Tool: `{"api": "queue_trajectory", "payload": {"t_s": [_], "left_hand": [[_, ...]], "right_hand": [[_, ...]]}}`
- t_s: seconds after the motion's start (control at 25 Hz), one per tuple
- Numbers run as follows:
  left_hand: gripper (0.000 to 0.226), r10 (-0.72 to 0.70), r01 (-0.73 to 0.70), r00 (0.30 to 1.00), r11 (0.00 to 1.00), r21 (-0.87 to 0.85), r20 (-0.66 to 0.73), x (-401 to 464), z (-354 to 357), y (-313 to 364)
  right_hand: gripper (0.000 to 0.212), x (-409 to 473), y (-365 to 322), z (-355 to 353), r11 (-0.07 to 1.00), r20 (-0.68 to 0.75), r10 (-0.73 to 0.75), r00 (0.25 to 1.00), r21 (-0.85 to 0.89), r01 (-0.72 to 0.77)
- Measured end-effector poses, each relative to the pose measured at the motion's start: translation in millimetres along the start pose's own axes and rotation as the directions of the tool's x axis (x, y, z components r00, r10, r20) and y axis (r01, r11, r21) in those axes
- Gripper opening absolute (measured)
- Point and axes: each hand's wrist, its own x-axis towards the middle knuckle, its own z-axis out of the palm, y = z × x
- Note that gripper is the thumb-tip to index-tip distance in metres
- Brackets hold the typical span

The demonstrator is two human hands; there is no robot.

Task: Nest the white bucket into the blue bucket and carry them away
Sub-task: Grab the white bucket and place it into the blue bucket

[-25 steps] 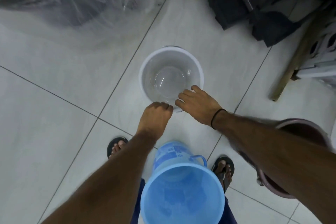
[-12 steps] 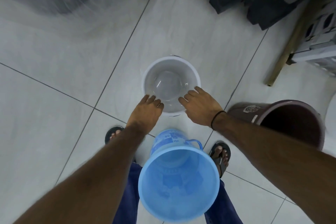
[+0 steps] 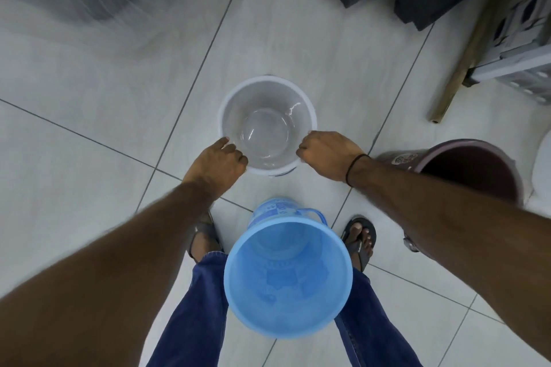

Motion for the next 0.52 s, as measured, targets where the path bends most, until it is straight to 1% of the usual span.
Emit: {"api": "queue_trajectory", "payload": {"t_s": [0.08,0.12,0.2,0.28,0.36,0.4,0.52], "left_hand": [[0.024,-0.024,0.024,0.999,1.0,0.002,-0.038,-20.1,-28.9,3.4],[0.025,-0.036,0.036,0.998,0.999,-0.009,-0.056,-34.0,-54.3,6.9],[0.024,-0.068,0.066,0.998,0.995,-0.068,-0.019,-72.8,-110.8,22.1],[0.022,-0.116,0.111,0.991,0.99,-0.091,-0.06,-110.6,-154.2,40.2],[0.02,-0.197,0.192,0.979,0.978,-0.083,-0.058,-153.9,-195.9,65.9],[0.019,-0.241,0.234,0.969,0.966,-0.11,-0.048,-174.9,-212.5,81.7],[0.027,-0.338,0.323,0.941,0.916,-0.238,-0.022,-236.0,-247.7,143.0]], "right_hand": [[0.025,-25.0,-3.4,-25.1,1.0,-0.02,-0.001,1.0,0.001,0.001],[0.025,-44.4,-3.4,-43.9,1.0,-0.039,0.0,0.999,0.007,0.001],[0.026,-94.1,-6.5,-88.1,0.999,-0.051,-0.012,0.999,0.034,0.014],[0.024,-137.7,-15.5,-124.1,0.999,-0.068,-0.046,0.997,0.004,0.046],[0.023,-186.0,-28.2,-154.9,0.995,-0.095,-0.092,0.991,-0.054,0.087],[0.024,-207.8,-33.8,-168.1,0.993,-0.1,-0.111,0.989,-0.059,0.106],[0.024,-268.3,-62.3,-195.5,0.976,-0.099,-0.214,0.972,-0.065,0.208]]}}
